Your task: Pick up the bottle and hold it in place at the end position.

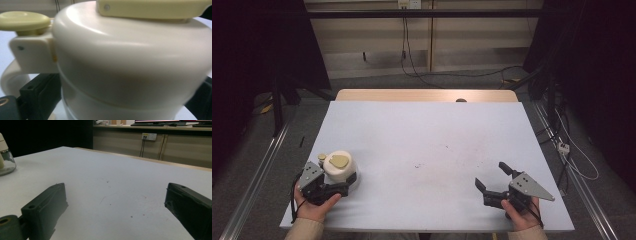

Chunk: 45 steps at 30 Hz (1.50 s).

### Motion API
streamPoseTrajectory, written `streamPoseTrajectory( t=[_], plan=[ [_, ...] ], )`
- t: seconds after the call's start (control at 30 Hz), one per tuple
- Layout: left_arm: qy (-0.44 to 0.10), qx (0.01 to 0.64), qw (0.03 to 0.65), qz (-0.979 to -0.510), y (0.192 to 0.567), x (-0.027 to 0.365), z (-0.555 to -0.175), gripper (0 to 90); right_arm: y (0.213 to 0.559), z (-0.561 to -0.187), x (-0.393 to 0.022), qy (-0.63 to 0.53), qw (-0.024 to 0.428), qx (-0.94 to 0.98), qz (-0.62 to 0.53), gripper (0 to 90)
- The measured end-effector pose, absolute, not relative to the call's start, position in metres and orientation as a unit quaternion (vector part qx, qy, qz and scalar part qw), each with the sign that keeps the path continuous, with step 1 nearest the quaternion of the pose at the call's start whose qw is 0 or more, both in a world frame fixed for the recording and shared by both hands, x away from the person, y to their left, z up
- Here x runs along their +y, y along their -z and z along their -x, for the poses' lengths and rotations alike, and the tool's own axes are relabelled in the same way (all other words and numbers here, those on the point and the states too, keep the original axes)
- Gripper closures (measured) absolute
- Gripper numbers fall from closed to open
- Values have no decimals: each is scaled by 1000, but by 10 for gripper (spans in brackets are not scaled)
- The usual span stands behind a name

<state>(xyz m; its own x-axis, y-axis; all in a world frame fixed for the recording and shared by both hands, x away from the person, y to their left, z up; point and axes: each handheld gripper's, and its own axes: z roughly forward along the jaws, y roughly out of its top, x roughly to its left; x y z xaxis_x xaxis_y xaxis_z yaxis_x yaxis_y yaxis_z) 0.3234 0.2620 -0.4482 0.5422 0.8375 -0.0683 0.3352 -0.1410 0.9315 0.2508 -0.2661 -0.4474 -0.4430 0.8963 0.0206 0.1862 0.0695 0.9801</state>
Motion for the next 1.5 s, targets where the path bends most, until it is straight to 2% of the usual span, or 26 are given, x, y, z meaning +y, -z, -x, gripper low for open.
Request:
streamPoseTrajectory(
  t=[1.5],
  plan=[
    [-281, 417, 515, -694, 445, 246, -328, 58, 445, -252, -265, -548, 330, 652, -407, 40]
  ],
)
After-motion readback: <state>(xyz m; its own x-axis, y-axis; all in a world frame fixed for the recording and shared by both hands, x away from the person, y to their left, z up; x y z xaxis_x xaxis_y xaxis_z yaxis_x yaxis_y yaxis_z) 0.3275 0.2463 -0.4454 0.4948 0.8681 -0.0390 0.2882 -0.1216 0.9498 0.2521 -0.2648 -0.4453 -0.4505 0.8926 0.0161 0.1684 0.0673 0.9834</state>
